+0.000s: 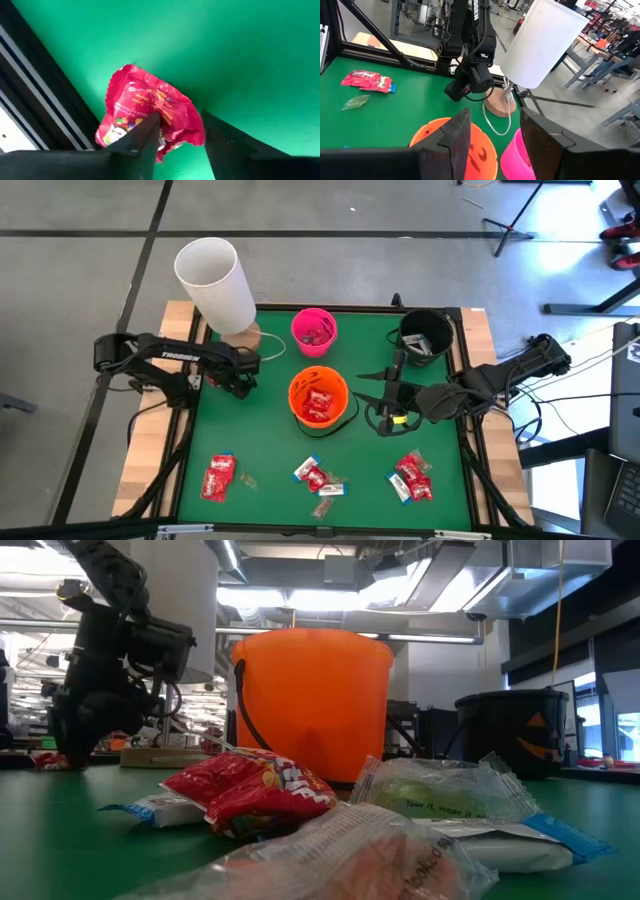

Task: Sort candy
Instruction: Put the red candy into the orange bucket

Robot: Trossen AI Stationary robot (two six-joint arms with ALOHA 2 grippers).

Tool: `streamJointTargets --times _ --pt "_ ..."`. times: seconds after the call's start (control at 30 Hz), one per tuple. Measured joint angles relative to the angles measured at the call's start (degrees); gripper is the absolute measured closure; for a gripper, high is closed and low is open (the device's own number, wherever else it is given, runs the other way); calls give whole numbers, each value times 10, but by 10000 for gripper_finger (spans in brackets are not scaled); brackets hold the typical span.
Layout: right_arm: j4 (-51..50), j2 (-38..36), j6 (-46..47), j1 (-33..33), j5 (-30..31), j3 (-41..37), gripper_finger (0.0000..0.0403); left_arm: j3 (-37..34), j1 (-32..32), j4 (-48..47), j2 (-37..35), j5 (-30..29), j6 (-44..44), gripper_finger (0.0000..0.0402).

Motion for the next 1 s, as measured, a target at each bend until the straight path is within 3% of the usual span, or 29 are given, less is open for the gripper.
streamJointTargets --times 0.2,0.27,0.53,0.7,0.83,1.0 --pt "1 0 -2 0 0 0 237 61 -61 -4 0 -5 11 373" --pt "1 0 -2 0 0 0 237 89 -84 -8 0 -7 11 392" --pt "1 0 -2 0 0 0 237 269 -180 -95 -1 -70 13 401" --pt "1 0 -2 0 9 0 237 389 -236 -86 -1 -112 55 401" --pt "1 0 -2 0 10 0 237 453 -278 -25 -2 -144 121 401" --pt "6 0 -2 0 10 0 237 465 -307 111 -2 -110 221 401"
